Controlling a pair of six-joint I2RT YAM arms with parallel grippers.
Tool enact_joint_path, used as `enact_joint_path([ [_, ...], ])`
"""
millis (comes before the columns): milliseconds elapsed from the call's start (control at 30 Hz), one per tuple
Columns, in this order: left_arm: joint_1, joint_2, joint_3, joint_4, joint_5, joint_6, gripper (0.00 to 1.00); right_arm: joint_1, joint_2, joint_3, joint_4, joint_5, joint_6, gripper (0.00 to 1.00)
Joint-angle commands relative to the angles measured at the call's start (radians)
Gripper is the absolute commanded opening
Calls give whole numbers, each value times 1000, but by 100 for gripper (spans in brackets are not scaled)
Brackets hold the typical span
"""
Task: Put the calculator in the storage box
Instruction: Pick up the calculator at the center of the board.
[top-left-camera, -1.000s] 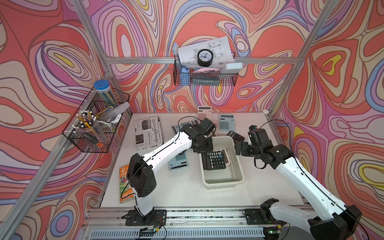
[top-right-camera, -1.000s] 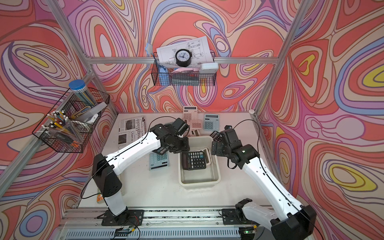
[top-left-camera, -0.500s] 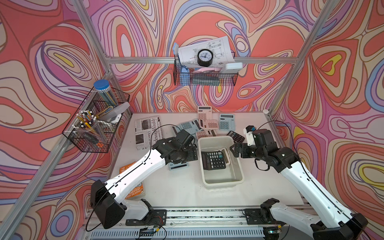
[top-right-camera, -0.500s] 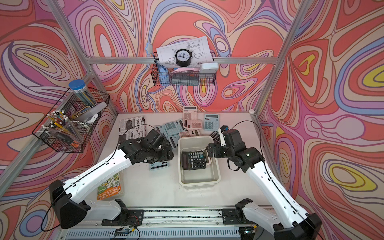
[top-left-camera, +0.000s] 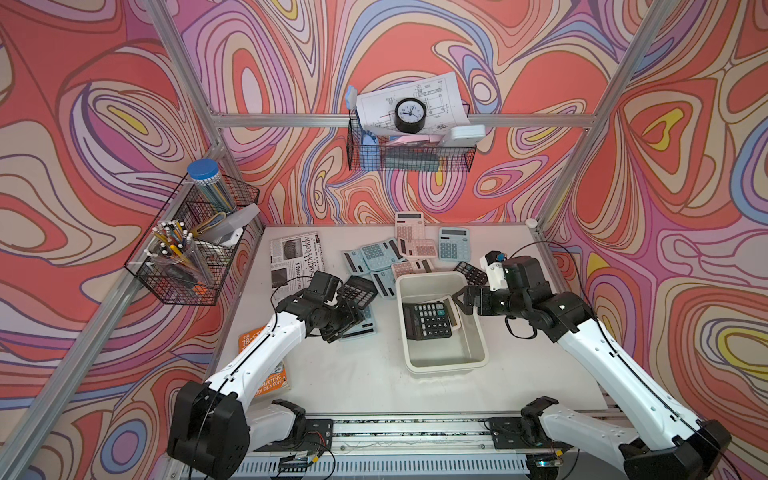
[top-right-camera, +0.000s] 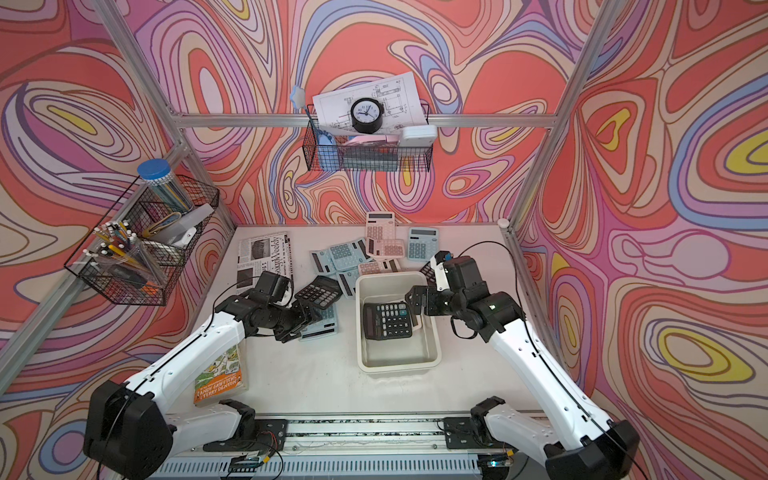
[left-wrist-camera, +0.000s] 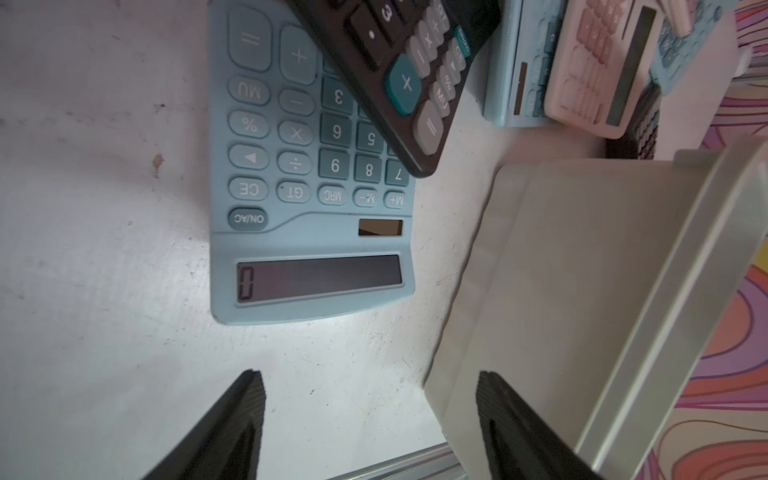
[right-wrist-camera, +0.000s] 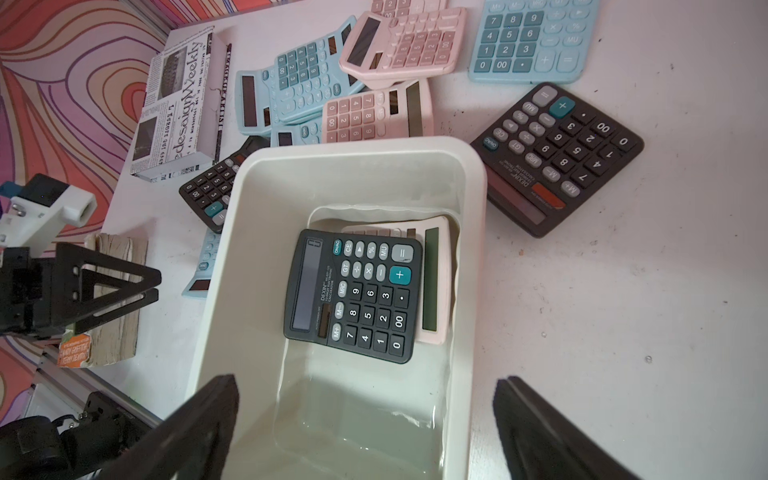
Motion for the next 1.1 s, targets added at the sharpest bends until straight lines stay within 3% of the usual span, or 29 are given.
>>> enact_joint_path([
  [0, 27, 44, -7, 147, 117, -50, 65, -3, 7, 14, 11, -13, 4, 98],
  [167, 75, 130, -4, 207, 140, -89, 51, -4, 7, 8, 12, -8, -1, 98],
  [467, 139, 226, -23, 278, 127, -122, 50, -4, 5, -4, 12, 2, -10, 98],
  [567, 152, 267, -20, 322, 152, -130, 31, -4, 8, -6, 8, 9, -12, 98],
  [833, 157, 330, 2, 343, 167, -136, 0, -4, 1, -5, 1, 14, -15, 98],
  [1067, 158, 204, -52, 301, 99, -135, 0, -4, 0, -4, 0, 13, -15, 98],
])
